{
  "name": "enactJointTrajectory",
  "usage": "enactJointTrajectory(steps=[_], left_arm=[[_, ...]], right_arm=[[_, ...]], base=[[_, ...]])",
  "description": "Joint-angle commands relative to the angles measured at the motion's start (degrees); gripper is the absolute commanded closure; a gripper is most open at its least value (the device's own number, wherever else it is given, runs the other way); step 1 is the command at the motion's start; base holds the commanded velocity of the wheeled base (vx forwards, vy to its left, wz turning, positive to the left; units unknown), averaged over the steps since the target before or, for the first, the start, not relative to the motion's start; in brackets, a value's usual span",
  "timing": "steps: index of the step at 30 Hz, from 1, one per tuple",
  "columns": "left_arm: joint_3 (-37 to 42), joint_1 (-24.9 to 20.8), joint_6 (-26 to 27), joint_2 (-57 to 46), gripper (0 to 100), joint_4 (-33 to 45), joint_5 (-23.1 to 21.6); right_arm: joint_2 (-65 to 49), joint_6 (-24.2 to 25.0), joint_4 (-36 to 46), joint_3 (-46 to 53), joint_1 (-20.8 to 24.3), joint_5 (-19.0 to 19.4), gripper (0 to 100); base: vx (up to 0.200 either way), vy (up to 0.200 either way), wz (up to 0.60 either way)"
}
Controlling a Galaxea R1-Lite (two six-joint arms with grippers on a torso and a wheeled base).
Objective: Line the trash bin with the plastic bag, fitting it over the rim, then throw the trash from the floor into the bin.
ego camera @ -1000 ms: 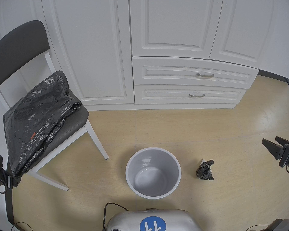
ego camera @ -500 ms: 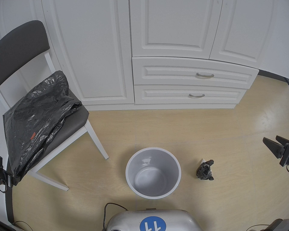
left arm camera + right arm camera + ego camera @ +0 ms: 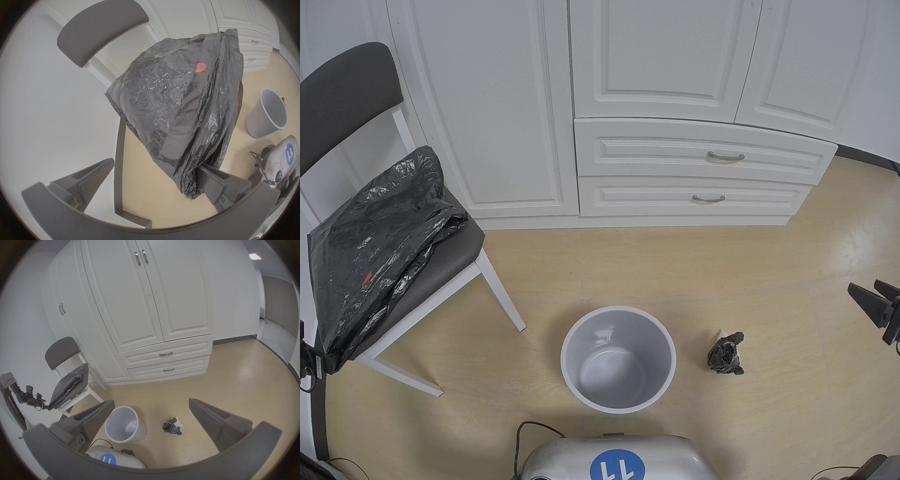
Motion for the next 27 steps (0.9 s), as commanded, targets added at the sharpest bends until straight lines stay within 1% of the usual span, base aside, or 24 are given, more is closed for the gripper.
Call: enactJointTrajectory(steps=[1, 7, 9, 11, 12, 14, 20, 27], left_arm=[[3.3, -0.1, -1.8, 3.3, 0, -5.7, -0.2], [3.7, -0.4, -5.3, 1.6, 0, -8.0, -1.6], [3.8, -0.4, -7.8, 0.6, 0, -9.6, -2.3], [3.8, -0.4, -8.6, 0.4, 0, -10.2, -2.3], [4.1, -0.5, -10.4, -0.3, 0, -11.5, -2.3], [4.5, -0.5, -11.7, -1.1, 0, -13.4, -2.3], [7.4, -0.4, -13.2, -4.6, 0, -18.6, -2.1], [7.6, -0.4, -13.1, -4.6, 0, -18.7, -2.1]], right_arm=[[-0.2, 0.1, 0.0, 0.0, 0.1, 0.1, 0], [-0.3, 0.1, 0.0, 0.0, 0.1, 0.1, 0], [-0.3, 0.1, 0.0, 0.0, 0.1, 0.1, 0], [-0.3, 0.1, 0.0, 0.0, 0.1, 0.1, 0], [-0.4, 0.1, 0.0, 0.0, 0.1, 0.1, 0], [-0.6, 0.1, 0.0, 0.0, 0.1, 0.1, 0], [-0.8, 0.1, 0.0, 0.2, 0.2, 0.3, 0], [-1.1, 0.1, 0.0, 0.3, 0.7, 0.3, 0]], base=[[0.000, 0.000, 0.00], [0.000, 0.000, 0.00], [0.000, 0.000, 0.00], [0.000, 0.000, 0.00], [0.000, 0.000, 0.00], [0.000, 0.000, 0.00], [0.000, 0.000, 0.00], [0.000, 0.000, 0.00]])
